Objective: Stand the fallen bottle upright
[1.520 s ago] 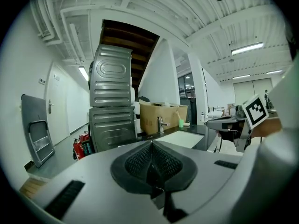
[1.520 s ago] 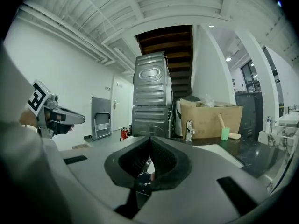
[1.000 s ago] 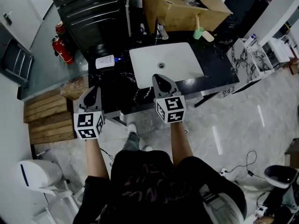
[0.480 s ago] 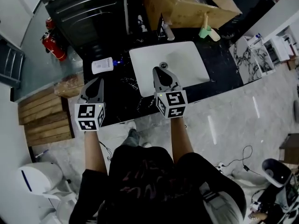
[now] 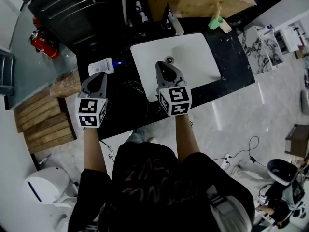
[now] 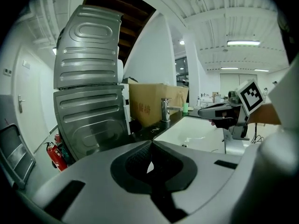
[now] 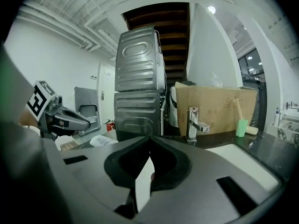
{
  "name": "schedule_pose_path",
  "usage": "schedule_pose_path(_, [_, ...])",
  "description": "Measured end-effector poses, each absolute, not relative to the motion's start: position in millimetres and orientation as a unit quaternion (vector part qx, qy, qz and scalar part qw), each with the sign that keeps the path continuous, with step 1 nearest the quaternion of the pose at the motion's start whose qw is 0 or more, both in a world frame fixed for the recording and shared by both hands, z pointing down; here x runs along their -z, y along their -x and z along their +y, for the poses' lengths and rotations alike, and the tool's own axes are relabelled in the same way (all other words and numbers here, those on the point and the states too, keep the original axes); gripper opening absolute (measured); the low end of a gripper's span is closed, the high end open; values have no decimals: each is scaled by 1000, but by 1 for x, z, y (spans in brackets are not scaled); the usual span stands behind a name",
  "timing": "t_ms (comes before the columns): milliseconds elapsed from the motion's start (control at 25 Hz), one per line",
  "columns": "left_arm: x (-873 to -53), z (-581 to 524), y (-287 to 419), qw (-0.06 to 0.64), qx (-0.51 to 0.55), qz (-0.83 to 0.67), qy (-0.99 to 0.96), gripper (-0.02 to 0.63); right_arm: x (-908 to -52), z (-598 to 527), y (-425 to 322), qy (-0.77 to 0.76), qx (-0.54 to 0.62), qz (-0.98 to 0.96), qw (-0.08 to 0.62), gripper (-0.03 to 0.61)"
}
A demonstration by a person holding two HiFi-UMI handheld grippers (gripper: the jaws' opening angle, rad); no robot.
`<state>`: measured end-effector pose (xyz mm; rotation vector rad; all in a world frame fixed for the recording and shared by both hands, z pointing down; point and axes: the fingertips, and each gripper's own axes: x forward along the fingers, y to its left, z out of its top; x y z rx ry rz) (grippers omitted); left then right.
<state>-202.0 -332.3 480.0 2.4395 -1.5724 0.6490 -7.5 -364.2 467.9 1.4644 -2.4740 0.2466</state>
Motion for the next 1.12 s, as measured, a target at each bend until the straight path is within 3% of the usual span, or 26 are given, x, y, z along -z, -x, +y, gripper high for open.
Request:
schedule_pose_path(320, [-519,-369,185,48,-337,-425,-839,20,-496,-390,10,-507,-109,-843,144,15])
schedule_pose_path(440, [-535,-380,179,27,-385,-376,-842,128,-505,-397,9,-507,-119,-841,147,14])
schedule_pose_path(640, [-564,-390,174,-6,-492,-276,-826,186,-516,-403,9,-503,-130,-840,158,15])
schedule_pose_path(1120, [-608,-396,157,-7,-625,-93,-775,184,-522,-408,-27,-529,-142,-822,154,15])
